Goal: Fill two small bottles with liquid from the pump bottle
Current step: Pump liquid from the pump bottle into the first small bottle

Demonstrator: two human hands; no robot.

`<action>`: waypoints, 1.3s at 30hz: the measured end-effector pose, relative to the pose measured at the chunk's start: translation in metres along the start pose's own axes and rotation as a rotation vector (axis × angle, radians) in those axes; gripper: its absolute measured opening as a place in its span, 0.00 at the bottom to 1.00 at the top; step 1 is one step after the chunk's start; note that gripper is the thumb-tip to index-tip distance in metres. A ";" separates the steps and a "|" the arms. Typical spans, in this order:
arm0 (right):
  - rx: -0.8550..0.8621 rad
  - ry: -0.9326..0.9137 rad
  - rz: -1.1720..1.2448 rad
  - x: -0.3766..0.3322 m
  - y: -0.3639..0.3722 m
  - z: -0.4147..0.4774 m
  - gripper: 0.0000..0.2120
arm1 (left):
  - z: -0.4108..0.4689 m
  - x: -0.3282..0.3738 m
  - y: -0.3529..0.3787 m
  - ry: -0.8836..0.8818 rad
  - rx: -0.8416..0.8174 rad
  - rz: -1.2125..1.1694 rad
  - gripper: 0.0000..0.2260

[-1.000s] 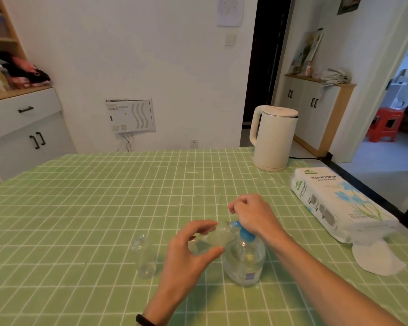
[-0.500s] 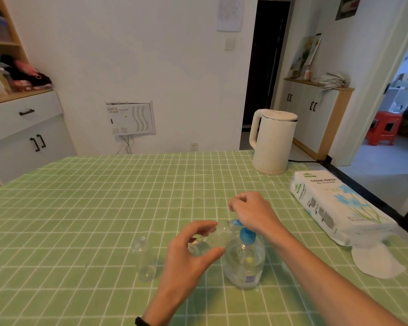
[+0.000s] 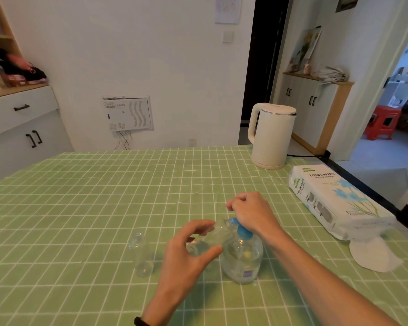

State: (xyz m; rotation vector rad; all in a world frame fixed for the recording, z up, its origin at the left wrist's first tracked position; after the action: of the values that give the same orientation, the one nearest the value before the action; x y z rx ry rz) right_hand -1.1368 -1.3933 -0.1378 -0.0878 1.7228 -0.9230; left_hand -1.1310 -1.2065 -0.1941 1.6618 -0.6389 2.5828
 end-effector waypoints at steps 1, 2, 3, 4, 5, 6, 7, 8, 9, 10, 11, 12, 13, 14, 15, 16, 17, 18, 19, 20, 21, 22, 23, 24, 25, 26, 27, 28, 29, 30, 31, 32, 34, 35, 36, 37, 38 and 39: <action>0.001 -0.002 -0.003 -0.001 -0.001 -0.001 0.17 | 0.000 0.000 0.000 -0.002 0.001 0.000 0.21; 0.002 -0.002 -0.007 -0.002 -0.001 -0.001 0.17 | -0.001 0.000 0.000 -0.004 0.003 -0.001 0.21; 0.001 0.000 -0.008 -0.002 -0.002 -0.002 0.17 | -0.001 0.000 0.000 -0.006 0.004 -0.003 0.21; 0.002 0.000 -0.007 -0.002 -0.002 -0.003 0.17 | -0.001 -0.001 0.000 -0.009 0.004 -0.005 0.21; 0.002 0.003 -0.005 -0.003 -0.002 -0.003 0.17 | -0.001 -0.001 -0.001 -0.011 0.004 -0.007 0.21; -0.006 0.014 -0.002 -0.004 -0.002 -0.004 0.17 | -0.001 -0.001 -0.001 -0.011 0.004 -0.009 0.21; -0.019 0.027 0.000 -0.004 -0.002 -0.004 0.16 | -0.001 -0.001 -0.001 -0.010 0.004 -0.014 0.21; -0.024 0.028 0.002 -0.004 -0.003 -0.002 0.16 | -0.001 0.000 -0.001 -0.008 0.006 -0.019 0.21; -0.015 0.019 0.004 -0.004 -0.004 -0.001 0.15 | 0.000 0.000 -0.001 -0.005 0.010 -0.023 0.21; 0.007 0.011 0.012 -0.006 -0.005 0.001 0.16 | 0.000 0.001 -0.001 -0.001 0.014 -0.025 0.21; 0.021 0.001 0.009 -0.007 -0.005 0.002 0.16 | 0.001 0.002 -0.001 0.004 0.018 -0.023 0.21; 0.032 -0.008 0.003 -0.009 -0.005 0.003 0.16 | 0.001 0.002 -0.001 0.007 0.023 -0.020 0.21; 0.042 -0.008 0.002 -0.010 -0.006 0.002 0.14 | 0.002 0.002 -0.001 0.009 0.024 -0.019 0.21; 0.039 0.002 0.002 -0.011 -0.007 0.000 0.12 | 0.002 0.002 -0.001 0.012 0.023 -0.018 0.21; 0.028 0.012 -0.003 -0.011 -0.007 -0.002 0.12 | 0.002 0.002 -0.001 0.015 0.020 -0.017 0.21; 0.028 0.026 -0.009 -0.011 -0.007 -0.003 0.13 | 0.002 0.002 -0.001 0.019 0.020 -0.017 0.21; 0.036 0.028 -0.015 -0.011 -0.008 -0.004 0.15 | 0.001 0.002 -0.001 0.022 0.023 -0.015 0.21; 0.047 0.018 -0.021 -0.012 -0.008 -0.005 0.16 | 0.001 0.002 -0.001 0.025 0.028 -0.014 0.21; 0.054 0.008 -0.027 -0.011 -0.008 -0.006 0.17 | 0.001 0.002 -0.001 0.027 0.034 -0.014 0.20; 0.062 0.000 -0.032 -0.011 -0.008 -0.006 0.17 | 0.001 0.002 -0.001 0.029 0.037 -0.014 0.20; 0.073 -0.005 -0.035 -0.010 -0.008 -0.006 0.17 | 0.001 0.002 0.000 0.030 0.038 -0.014 0.20; 0.085 -0.003 -0.037 -0.008 -0.008 -0.006 0.17 | 0.001 0.001 0.000 0.031 0.036 -0.012 0.20; 0.090 0.003 -0.039 -0.007 -0.008 -0.006 0.17 | 0.001 0.000 0.000 0.031 0.034 -0.005 0.20; 0.093 0.011 -0.040 -0.005 -0.006 -0.007 0.17 | 0.001 -0.001 0.000 0.030 0.033 0.002 0.21; 0.096 0.017 -0.043 -0.004 -0.006 -0.008 0.16 | 0.001 -0.003 0.000 0.029 0.031 0.007 0.21; 0.097 0.020 -0.045 -0.003 -0.005 -0.008 0.16 | 0.000 -0.003 0.001 0.028 0.029 0.011 0.21; 0.097 0.022 -0.048 -0.003 -0.004 -0.008 0.16 | 0.000 -0.004 0.001 0.025 0.027 0.012 0.21; 0.100 0.022 -0.051 -0.002 -0.004 -0.008 0.16 | -0.001 -0.004 0.001 0.021 0.025 0.011 0.21; 0.104 0.020 -0.053 -0.002 -0.004 -0.007 0.16 | -0.001 -0.004 0.001 0.019 0.026 0.009 0.21; 0.107 0.019 -0.053 -0.002 -0.004 -0.007 0.16 | -0.002 -0.003 0.001 0.018 0.029 0.005 0.21; 0.107 0.018 -0.051 -0.002 -0.004 -0.007 0.16 | -0.002 -0.003 0.001 0.017 0.032 0.000 0.20; 0.106 0.019 -0.048 -0.001 -0.004 -0.007 0.16 | -0.002 -0.002 0.001 0.017 0.033 -0.003 0.20; 0.100 0.018 -0.043 0.000 -0.004 -0.005 0.16 | -0.002 -0.002 0.001 0.015 0.030 -0.003 0.21; 0.091 0.019 -0.043 0.000 -0.004 -0.004 0.16 | -0.003 -0.002 0.000 0.013 0.031 -0.003 0.21; 0.079 0.018 -0.046 0.001 -0.004 -0.002 0.15 | -0.003 -0.001 0.000 0.011 0.035 -0.007 0.21; 0.068 0.007 -0.050 0.000 -0.005 0.000 0.14 | -0.002 0.001 0.000 0.012 0.040 -0.014 0.20; 0.067 -0.016 -0.053 -0.001 -0.005 0.002 0.15 | -0.002 0.003 -0.001 0.015 0.044 -0.021 0.21; 0.072 -0.043 -0.057 -0.004 -0.007 0.004 0.15 | -0.001 0.004 -0.001 0.020 0.044 -0.022 0.21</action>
State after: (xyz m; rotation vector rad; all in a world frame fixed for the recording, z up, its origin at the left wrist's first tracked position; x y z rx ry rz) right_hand -1.1347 -1.3981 -0.1310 -0.1084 1.6530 -1.0174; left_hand -1.1339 -1.2058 -0.1905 1.6431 -0.5632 2.6139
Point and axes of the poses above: each hand's wrist, its own z-axis towards the middle knuckle, its own y-axis out of the palm, x = y × z, the point moved 4 cm from there along z, towards the middle knuckle, and after that the axes turned 2 degrees about z, right-handed, at the moved point
